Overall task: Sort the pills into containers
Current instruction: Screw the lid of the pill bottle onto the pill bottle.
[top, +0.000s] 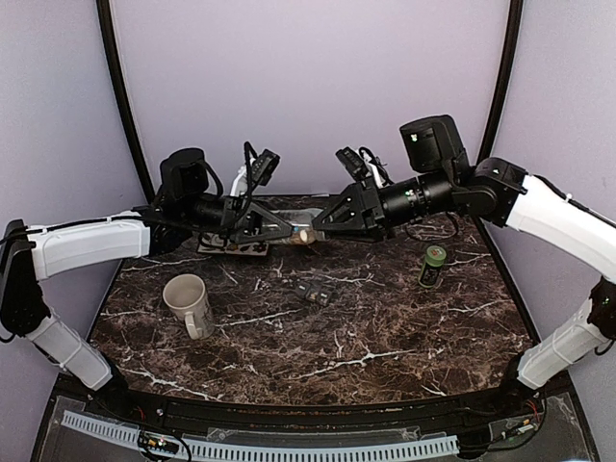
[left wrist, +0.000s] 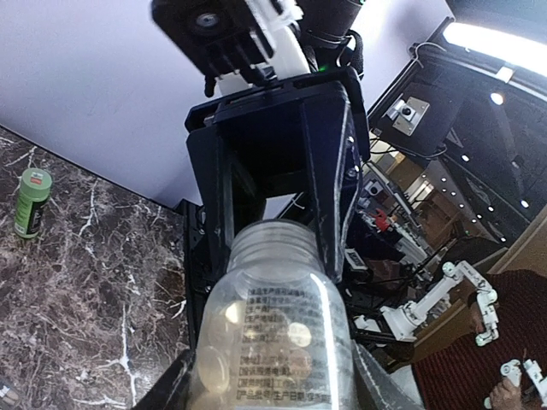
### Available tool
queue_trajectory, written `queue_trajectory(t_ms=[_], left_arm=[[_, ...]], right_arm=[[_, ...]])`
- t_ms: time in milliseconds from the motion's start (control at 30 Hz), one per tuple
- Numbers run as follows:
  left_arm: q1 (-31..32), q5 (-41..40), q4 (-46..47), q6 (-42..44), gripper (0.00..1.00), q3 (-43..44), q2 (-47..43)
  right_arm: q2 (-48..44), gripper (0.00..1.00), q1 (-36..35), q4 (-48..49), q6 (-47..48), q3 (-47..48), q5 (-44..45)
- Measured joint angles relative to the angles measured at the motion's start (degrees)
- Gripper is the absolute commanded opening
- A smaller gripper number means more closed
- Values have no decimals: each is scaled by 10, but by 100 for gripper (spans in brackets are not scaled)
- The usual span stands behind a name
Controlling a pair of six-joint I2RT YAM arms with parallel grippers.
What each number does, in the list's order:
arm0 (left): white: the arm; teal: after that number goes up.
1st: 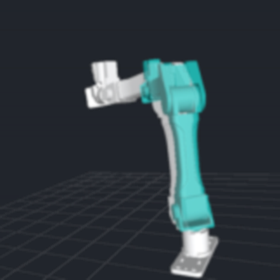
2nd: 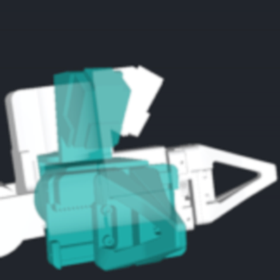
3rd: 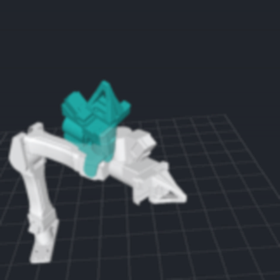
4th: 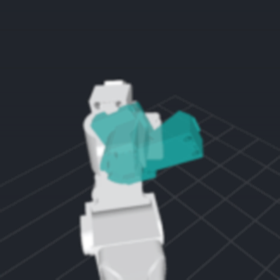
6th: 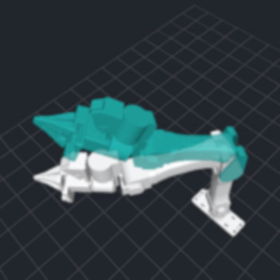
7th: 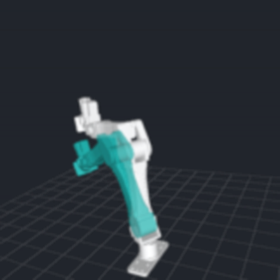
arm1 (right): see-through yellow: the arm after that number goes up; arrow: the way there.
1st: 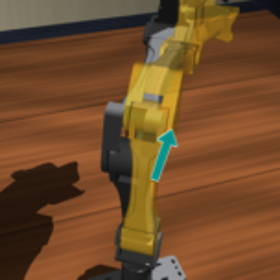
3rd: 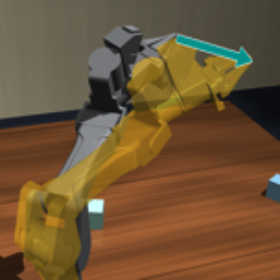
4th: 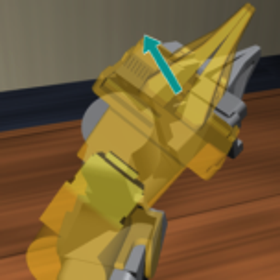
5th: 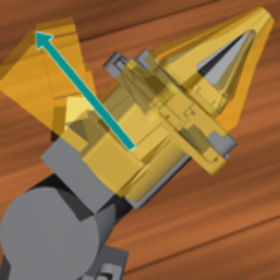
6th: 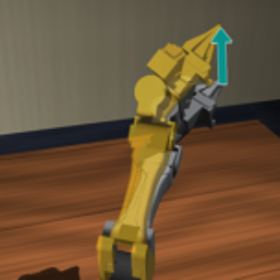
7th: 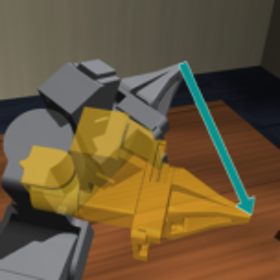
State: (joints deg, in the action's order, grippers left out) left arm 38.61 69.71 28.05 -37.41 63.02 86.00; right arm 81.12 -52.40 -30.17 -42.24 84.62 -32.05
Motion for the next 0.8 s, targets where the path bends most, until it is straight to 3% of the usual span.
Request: queue_trajectory(t_ms=[367,667,800], left_arm=[[44,-173,-240,255,0,9,-103],[96,-339,-285,361,0,-2,-176],[96,-349,-295,372,0,-2,-171]], right_arm=[[0,17,31,151,-190,-85,-137],[12,18,32,219,-241,-88,-169],[17,29,36,214,-242,-88,-168]])
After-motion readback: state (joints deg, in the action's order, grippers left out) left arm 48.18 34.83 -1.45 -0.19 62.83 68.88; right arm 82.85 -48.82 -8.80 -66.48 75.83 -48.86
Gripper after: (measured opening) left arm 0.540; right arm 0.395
